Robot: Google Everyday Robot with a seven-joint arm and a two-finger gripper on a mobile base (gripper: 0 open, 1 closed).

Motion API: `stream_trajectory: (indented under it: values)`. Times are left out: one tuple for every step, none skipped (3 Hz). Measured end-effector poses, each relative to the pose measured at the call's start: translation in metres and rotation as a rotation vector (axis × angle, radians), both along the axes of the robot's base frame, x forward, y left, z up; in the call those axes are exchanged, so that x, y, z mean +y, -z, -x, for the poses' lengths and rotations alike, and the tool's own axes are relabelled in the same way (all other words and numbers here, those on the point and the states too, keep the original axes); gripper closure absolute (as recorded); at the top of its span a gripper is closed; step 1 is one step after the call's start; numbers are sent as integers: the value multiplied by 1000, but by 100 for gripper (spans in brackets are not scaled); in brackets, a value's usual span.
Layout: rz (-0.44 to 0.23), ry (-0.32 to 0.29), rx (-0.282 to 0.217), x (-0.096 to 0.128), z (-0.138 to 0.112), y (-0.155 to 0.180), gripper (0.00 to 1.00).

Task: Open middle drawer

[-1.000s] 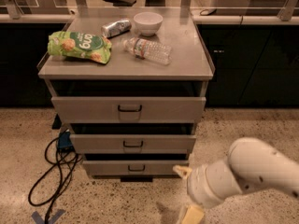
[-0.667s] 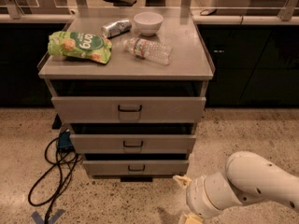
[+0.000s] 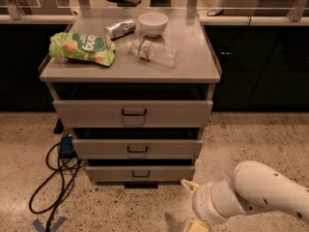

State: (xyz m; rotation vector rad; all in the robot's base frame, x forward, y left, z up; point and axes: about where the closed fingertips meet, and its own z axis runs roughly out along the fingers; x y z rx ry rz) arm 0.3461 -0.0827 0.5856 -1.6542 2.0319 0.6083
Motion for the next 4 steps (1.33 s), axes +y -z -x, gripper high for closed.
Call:
stream_trajectory:
  values:
    - [47, 53, -137, -11, -52, 12, 0]
    - [73, 158, -262, -30, -112, 8, 0]
    - [52, 212, -307, -43, -163, 8, 0]
    - [45, 220, -320, -43, -172, 2, 0]
